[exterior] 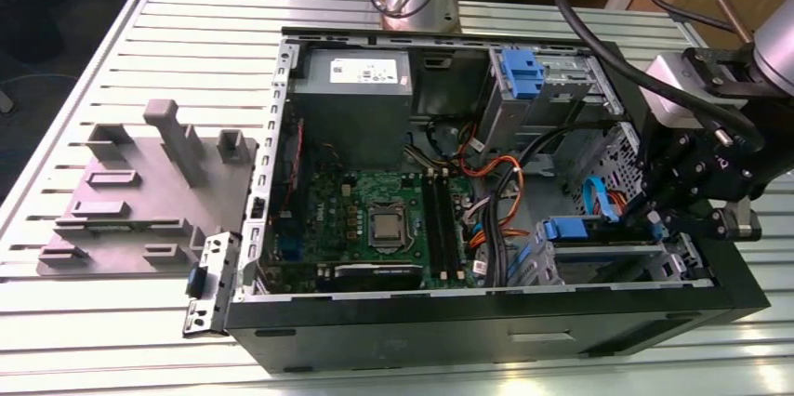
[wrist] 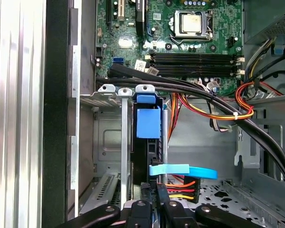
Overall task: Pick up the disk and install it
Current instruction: 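Insert the second disk wire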
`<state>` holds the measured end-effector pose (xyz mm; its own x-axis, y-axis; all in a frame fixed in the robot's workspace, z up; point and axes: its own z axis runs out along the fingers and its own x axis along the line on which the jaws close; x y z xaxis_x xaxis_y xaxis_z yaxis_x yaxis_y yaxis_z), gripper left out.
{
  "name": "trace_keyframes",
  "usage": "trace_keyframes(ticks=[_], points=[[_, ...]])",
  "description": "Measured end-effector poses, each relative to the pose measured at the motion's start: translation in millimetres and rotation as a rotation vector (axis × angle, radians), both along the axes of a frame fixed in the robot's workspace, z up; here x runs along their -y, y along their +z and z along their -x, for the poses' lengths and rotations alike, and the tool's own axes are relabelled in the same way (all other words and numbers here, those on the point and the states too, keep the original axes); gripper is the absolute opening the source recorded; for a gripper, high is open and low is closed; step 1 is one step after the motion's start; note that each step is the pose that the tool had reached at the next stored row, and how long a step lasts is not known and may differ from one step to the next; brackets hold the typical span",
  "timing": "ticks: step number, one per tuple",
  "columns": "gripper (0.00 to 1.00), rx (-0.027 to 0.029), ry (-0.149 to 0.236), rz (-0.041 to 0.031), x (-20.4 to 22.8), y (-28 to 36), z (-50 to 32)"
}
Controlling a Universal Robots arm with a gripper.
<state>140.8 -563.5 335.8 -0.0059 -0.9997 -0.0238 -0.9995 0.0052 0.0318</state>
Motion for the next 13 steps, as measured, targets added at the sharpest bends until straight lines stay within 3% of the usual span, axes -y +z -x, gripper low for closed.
trace_keyframes(ticks=[13], points=[[0.16, 0.0, 0.0, -0.0007, -0.5, -1.6, 0.0]])
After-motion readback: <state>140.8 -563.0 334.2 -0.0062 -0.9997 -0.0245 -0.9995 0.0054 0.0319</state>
